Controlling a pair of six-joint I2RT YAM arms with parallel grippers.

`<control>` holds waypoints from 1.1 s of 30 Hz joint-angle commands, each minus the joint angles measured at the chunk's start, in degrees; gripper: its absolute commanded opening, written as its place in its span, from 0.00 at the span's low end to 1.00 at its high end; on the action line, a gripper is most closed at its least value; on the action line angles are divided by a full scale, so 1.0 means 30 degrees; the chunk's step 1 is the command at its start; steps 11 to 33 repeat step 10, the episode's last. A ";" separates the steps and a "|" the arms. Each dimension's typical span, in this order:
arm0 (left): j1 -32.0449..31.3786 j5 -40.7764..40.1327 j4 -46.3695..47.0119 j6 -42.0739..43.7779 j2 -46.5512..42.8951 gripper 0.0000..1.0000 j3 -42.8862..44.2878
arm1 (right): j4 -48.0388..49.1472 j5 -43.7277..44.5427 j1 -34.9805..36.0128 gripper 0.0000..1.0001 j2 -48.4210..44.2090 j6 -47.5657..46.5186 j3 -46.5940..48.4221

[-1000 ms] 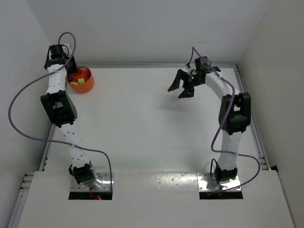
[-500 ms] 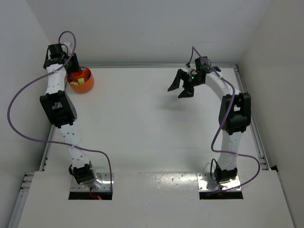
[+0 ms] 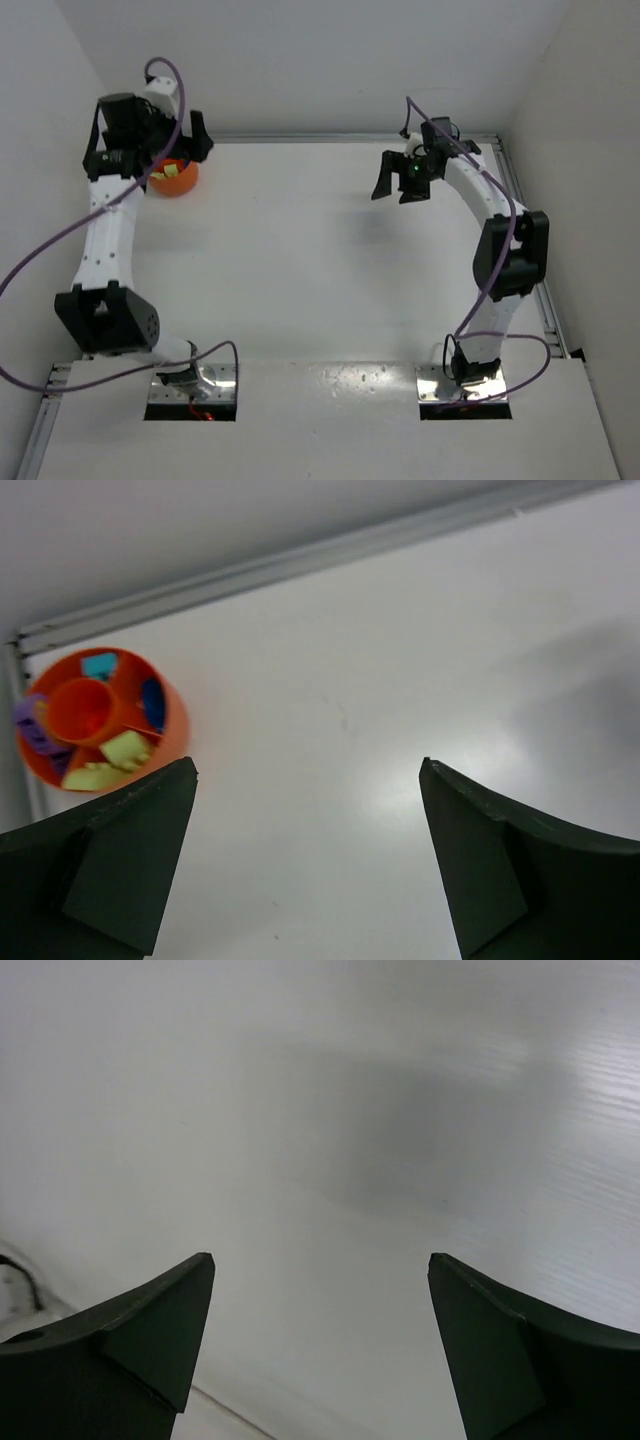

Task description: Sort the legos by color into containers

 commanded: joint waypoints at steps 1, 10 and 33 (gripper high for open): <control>-0.1154 0.0455 0.0079 0.1145 -0.2099 1.00 -0.3963 | 0.0173 0.2723 -0.0107 0.88 -0.2858 -0.2881 -0.2423; -0.3413 -0.0571 0.2015 0.1787 -0.5802 1.00 -1.3140 | 0.3107 0.6537 -0.0869 0.95 -0.7935 -0.5463 -0.9612; -0.3413 -0.0571 0.2015 0.1787 -0.5802 1.00 -1.3140 | 0.3107 0.6537 -0.0869 0.95 -0.7935 -0.5463 -0.9612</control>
